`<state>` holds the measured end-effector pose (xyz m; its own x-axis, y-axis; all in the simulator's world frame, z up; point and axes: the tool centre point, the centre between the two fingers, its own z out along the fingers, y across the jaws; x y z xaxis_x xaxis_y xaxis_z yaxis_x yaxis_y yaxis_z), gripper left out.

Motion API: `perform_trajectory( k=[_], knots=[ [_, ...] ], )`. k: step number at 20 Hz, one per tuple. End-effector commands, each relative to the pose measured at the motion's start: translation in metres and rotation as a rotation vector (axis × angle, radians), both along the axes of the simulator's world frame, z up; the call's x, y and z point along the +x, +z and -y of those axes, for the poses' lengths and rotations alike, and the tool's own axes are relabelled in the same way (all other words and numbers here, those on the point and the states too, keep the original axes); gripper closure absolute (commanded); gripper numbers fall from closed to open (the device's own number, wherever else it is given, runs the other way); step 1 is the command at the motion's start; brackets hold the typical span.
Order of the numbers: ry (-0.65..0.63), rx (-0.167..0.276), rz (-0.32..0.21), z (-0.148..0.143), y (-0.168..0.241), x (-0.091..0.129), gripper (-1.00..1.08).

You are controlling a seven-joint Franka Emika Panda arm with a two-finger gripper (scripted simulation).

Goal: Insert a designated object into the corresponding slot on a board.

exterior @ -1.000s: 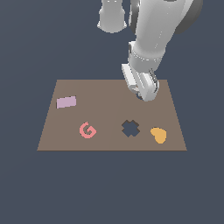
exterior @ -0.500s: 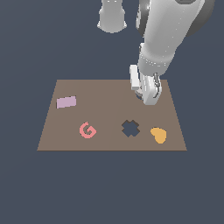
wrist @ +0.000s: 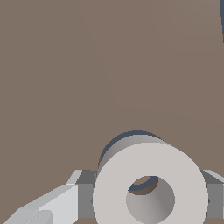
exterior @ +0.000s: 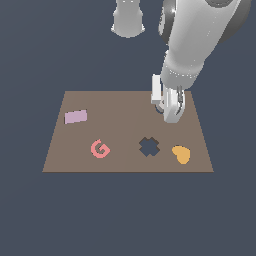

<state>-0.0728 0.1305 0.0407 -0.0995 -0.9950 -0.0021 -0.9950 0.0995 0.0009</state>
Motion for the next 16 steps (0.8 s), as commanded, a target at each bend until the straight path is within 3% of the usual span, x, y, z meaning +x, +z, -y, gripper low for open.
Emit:
perform_trajectory(
  k=[1, 12, 13, 16],
  knots=[
    [-0.006, 0.0, 0.0, 0.0, 0.0, 0.001, 1.08],
    [-0.004, -0.001, 0.0, 0.0, -0.01, 0.0, 1.08],
    [-0.004, -0.001, 0.0, 0.0, -0.01, 0.0, -0.92],
    [-0.004, -0.001, 0.0, 0.0, -0.01, 0.0, -0.92]
  ],
)
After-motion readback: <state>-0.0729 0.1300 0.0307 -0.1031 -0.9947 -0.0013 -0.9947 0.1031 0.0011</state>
